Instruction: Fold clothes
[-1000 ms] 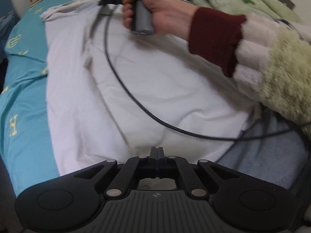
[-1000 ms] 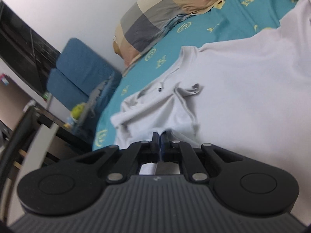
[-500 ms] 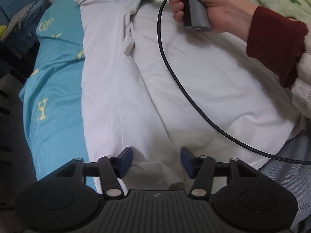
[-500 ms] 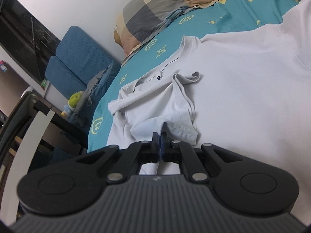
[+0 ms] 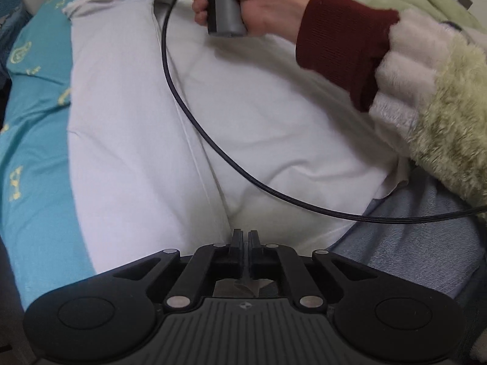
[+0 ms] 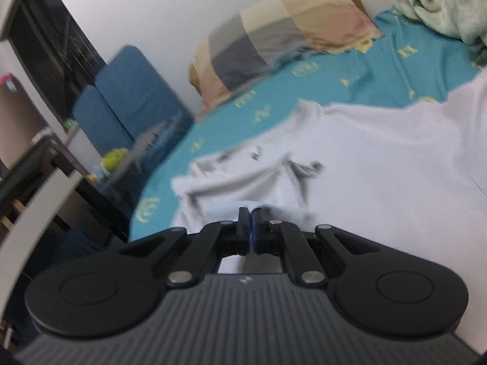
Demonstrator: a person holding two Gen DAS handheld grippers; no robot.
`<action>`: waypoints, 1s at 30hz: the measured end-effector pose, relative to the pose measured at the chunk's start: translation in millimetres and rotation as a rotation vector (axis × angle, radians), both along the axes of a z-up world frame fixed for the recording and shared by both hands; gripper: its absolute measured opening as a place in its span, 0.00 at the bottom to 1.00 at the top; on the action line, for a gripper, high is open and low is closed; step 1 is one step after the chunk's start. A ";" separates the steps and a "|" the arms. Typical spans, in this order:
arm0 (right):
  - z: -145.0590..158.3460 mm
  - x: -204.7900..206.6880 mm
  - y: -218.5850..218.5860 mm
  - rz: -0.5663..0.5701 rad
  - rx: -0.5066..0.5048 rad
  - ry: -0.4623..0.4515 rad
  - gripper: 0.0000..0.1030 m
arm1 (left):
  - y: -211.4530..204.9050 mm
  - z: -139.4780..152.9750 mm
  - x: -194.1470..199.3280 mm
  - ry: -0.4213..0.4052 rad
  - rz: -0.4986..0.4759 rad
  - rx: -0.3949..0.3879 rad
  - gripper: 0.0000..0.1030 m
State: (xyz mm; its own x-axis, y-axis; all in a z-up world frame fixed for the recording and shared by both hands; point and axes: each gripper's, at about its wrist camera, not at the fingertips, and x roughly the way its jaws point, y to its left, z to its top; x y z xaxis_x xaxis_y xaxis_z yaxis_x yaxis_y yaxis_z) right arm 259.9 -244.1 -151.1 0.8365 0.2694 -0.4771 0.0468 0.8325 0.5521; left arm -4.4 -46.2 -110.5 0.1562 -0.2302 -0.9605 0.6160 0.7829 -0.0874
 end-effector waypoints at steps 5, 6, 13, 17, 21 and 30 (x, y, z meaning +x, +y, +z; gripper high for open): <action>-25.4 5.2 -3.8 0.028 0.010 0.099 0.04 | -4.0 -10.1 9.1 0.032 0.026 -0.022 0.05; -24.3 3.1 -2.1 0.032 0.004 0.105 0.06 | -2.3 -6.2 8.0 0.019 0.031 -0.034 0.07; 1.5 -30.3 -7.4 0.038 -0.032 0.137 0.11 | 19.6 31.1 -2.9 -0.101 0.106 -0.154 0.48; 23.0 -62.0 -27.4 -0.001 -0.012 0.125 0.55 | 35.5 51.9 3.3 -0.192 0.184 -0.229 0.60; 37.3 -92.2 -51.1 -0.071 0.013 0.100 0.76 | 28.4 73.9 28.3 -0.274 0.251 -0.275 0.66; 4.7 -105.1 -105.8 -0.373 -0.037 0.145 0.76 | -3.7 84.8 105.8 -0.390 0.368 -0.391 0.73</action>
